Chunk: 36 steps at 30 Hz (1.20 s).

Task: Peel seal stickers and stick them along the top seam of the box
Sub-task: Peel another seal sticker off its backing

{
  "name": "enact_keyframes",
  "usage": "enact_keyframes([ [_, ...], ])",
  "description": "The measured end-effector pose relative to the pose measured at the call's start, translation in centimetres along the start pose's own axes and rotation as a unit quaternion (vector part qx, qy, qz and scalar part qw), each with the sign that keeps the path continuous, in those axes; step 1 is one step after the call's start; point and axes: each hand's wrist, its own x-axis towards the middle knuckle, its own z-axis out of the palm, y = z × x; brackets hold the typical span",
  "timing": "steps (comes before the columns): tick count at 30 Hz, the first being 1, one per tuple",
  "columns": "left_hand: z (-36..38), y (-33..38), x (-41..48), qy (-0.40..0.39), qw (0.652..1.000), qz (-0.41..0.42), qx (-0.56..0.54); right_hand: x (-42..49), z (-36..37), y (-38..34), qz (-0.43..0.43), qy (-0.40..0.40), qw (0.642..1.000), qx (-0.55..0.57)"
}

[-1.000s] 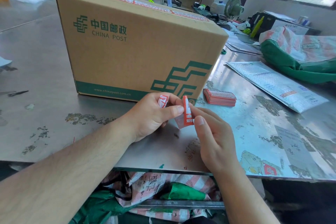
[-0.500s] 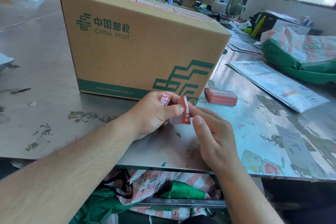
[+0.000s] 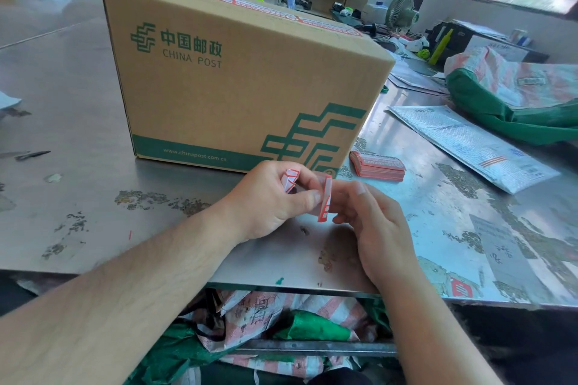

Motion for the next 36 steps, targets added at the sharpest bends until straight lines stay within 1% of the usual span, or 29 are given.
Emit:
enact_keyframes([
  [4, 0.13, -0.14, 0.09, 0.002, 0.999, 0.003, 0.044, 0.20, -0.02, 0.22, 0.022, 0.020, 0.999, 0.022],
  [8, 0.06, -0.17, 0.11, -0.018, 0.999, -0.007, 0.047, 0.25, -0.04, 0.32, 0.033, 0.023, 0.999, 0.004],
  [10, 0.04, -0.35, 0.18, -0.015, 0.999, -0.002, 0.048, 0.25, -0.01, 0.20, 0.038, 0.026, 0.999, -0.001],
  [16, 0.29, 0.08, -0.13, -0.030, 0.998, -0.005, 0.055, 0.17, 0.05, -0.02, 0.030, 0.040, 0.998, -0.027],
  [23, 0.26, -0.05, 0.04, -0.020, 0.997, 0.005, 0.079, 0.11, 0.20, -0.11, 0.022, 0.051, 0.998, -0.012],
  [36, 0.03, 0.12, -0.07, -0.022, 0.996, 0.011, 0.080, 0.12, 0.13, 0.08, 0.021, 0.073, 0.996, -0.049],
])
